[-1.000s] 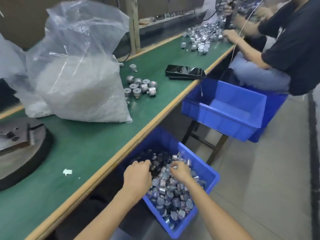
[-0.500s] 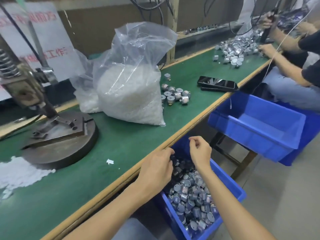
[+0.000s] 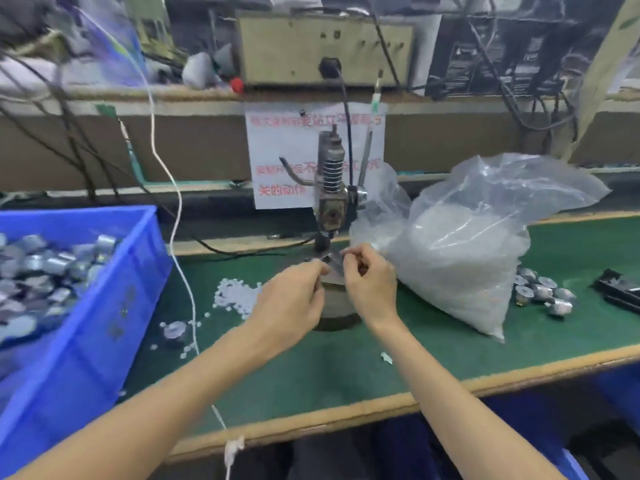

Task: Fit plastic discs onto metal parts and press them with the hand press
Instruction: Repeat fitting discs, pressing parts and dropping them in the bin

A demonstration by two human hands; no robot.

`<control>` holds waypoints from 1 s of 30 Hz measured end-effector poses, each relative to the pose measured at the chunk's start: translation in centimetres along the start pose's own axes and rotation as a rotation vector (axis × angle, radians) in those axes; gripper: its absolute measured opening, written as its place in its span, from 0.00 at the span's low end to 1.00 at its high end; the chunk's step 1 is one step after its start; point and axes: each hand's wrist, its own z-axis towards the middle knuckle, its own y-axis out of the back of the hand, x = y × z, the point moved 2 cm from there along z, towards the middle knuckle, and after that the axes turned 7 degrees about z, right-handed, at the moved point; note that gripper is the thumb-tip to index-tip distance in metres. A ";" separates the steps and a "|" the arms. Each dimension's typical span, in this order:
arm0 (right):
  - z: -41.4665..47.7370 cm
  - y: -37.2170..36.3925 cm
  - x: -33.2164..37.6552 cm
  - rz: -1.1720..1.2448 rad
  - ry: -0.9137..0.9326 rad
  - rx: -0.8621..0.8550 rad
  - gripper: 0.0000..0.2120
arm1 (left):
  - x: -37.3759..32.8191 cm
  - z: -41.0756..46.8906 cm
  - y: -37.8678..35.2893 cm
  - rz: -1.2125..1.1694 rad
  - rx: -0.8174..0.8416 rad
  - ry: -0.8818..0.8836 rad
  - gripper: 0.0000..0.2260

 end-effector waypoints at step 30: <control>-8.5 -30.6 18.4 -0.610 0.592 1.379 0.09 | 24.4 -14.6 11.4 0.380 1.013 0.547 0.19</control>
